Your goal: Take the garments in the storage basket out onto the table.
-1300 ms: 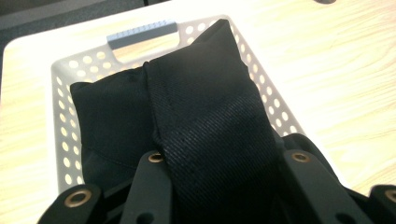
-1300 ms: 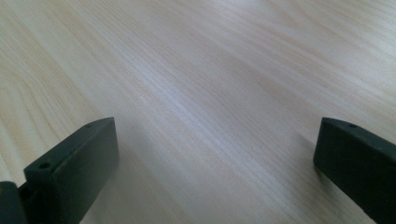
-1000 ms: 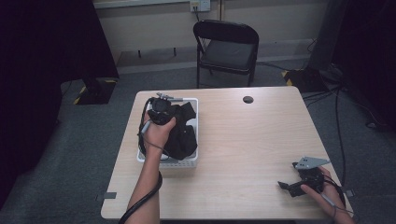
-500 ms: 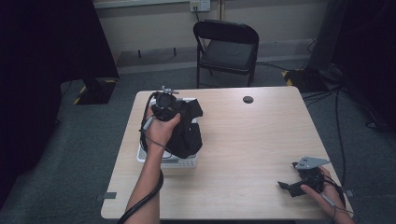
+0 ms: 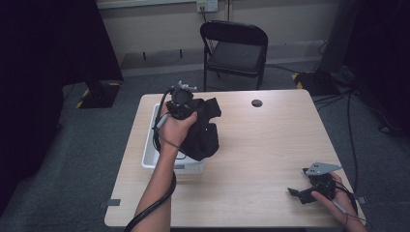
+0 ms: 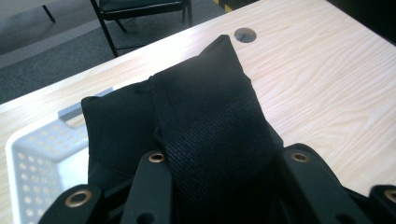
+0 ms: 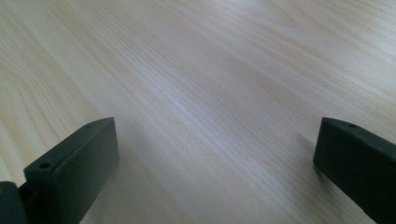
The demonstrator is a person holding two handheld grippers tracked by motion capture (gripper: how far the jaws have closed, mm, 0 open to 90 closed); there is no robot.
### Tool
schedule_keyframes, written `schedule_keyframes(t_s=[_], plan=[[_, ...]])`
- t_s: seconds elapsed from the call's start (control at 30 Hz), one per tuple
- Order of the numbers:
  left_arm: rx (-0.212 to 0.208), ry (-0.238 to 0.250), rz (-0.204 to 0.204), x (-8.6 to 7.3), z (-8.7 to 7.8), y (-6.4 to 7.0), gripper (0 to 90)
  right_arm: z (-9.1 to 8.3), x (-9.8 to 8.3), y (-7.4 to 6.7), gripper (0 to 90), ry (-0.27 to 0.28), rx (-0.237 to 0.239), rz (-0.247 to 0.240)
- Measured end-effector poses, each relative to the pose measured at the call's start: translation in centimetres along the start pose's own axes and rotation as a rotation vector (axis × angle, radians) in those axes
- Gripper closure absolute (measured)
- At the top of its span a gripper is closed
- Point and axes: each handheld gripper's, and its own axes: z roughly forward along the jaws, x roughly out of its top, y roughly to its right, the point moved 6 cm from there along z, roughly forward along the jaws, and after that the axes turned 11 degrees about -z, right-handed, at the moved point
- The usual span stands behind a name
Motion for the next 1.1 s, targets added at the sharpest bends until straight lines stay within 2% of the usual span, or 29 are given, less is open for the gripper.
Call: schedule_keyframes(t_s=[0.2, 0.57, 1.1], plan=[[-0.031, 0.007, 0.006, 0.8, 0.6, 1.7, 67.9, 0.0, 0.0, 0.0, 0.0, 0.000, 0.000, 0.000], [-0.067, -0.001, 0.054, 1.9, 1.7, 4.8, 67.9, 0.0, 0.0, 0.0, 0.0, 0.000, 0.000, -0.001], [-0.111, 0.003, 0.075, 2.7, 3.5, 8.1, 68.0, 0.0, 0.0, 0.0, 0.0, 0.000, 0.000, -0.001]])
